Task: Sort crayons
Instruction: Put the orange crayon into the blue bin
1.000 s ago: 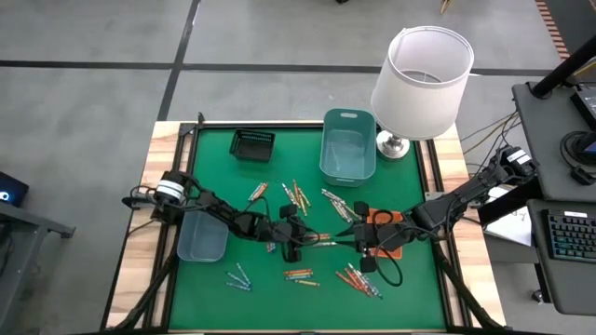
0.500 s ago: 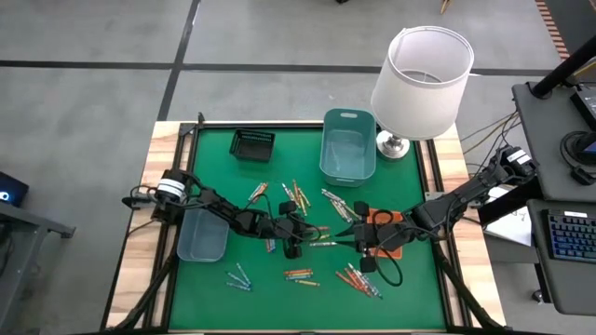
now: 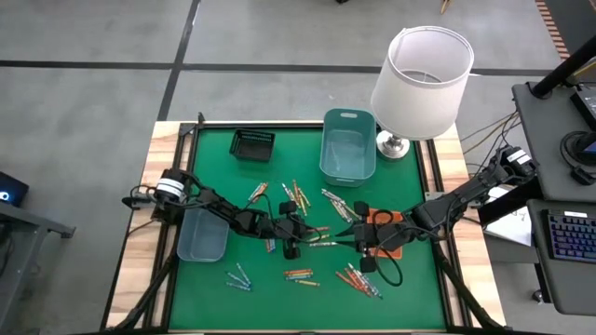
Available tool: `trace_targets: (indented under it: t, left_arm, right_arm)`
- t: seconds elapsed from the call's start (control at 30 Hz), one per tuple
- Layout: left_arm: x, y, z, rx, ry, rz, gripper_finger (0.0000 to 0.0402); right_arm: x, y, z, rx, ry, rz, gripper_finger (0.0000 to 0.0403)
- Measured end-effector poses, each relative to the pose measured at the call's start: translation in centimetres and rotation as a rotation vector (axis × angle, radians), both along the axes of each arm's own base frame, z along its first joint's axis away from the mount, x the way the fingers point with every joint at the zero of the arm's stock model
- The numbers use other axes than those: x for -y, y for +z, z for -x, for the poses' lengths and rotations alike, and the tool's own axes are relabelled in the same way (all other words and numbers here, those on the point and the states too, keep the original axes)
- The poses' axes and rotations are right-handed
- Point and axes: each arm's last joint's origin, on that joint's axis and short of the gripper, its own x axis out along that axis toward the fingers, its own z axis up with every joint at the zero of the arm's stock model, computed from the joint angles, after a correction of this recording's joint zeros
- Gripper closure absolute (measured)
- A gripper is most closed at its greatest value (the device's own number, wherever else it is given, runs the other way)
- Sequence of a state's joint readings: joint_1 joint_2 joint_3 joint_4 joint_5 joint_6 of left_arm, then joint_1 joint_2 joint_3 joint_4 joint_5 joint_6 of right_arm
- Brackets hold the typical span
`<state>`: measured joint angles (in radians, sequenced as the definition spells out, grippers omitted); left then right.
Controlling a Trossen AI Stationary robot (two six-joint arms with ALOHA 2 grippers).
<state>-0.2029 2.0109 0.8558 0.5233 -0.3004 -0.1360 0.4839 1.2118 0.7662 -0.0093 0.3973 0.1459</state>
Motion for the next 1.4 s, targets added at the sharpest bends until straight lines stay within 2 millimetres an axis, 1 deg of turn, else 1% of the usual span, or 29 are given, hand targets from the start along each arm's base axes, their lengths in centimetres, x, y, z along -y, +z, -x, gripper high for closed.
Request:
trace_targets:
  t: [0.07, 0.13, 0.33, 0.43, 0.5, 0.63, 0.8, 0.93, 1.03, 1.17, 1.27, 1.4]
  left_arm:
    - [0.0, 0.0, 0.0, 0.000, 0.001, 0.000, 0.0388]
    - [0.0, 0.0, 0.0, -0.001, 0.002, -0.001, 0.0396]
    - [-0.1, 0.1, 0.0, 0.004, 0.013, -0.005, 0.0399]
    - [-0.2, 0.5, 0.0, 0.011, 0.015, -0.011, 0.0400]
    - [-0.2, 1.2, 0.1, 0.024, 0.013, -0.020, 0.0400]
    - [-0.2, 3.5, 0.1, 0.081, -0.004, -0.036, 0.0401]
    - [-0.5, 7.2, 1.2, 0.101, 0.017, -0.070, 0.0401]
    - [-1.0, 10.4, 3.2, 0.055, 0.063, -0.091, 0.0401]
    - [-1.5, 13.0, 5.5, 0.015, 0.090, -0.063, 0.0401]
    - [-2.3, 15.8, 10.0, -0.166, 0.198, 0.024, 0.0401]
    - [-2.8, 18.7, 13.6, -0.310, 0.361, 0.147, 0.0401]
    - [-2.8, 22.3, 17.3, -0.468, 0.538, 0.314, 0.0402]
  right_arm:
    - [0.0, 0.0, 0.0, 0.000, -0.001, -0.003, 0.0339]
    - [0.0, 0.0, 0.0, 0.000, -0.002, -0.004, 0.0340]
    - [0.0, 0.0, 0.0, 0.000, -0.006, -0.012, 0.0344]
    - [0.0, 0.0, 0.0, -0.001, -0.008, -0.017, 0.0344]
    - [0.0, 0.0, 0.0, -0.001, -0.008, -0.017, 0.0344]
    - [0.0, 0.0, 0.0, 0.000, -0.008, -0.017, 0.0344]
    - [0.0, 0.0, 0.0, -0.001, -0.012, -0.028, 0.0344]
    - [0.0, 0.0, 0.0, 0.000, -0.016, -0.038, 0.0344]
    - [0.0, 0.1, 0.0, 0.009, -0.016, -0.042, 0.0344]
    - [0.0, 0.1, -0.1, 0.012, -0.014, -0.041, 0.0344]
    - [-0.1, 0.2, -0.1, 0.016, -0.014, -0.044, 0.0344]
    - [-0.1, 0.2, -0.1, 0.023, -0.014, -0.047, 0.0344]
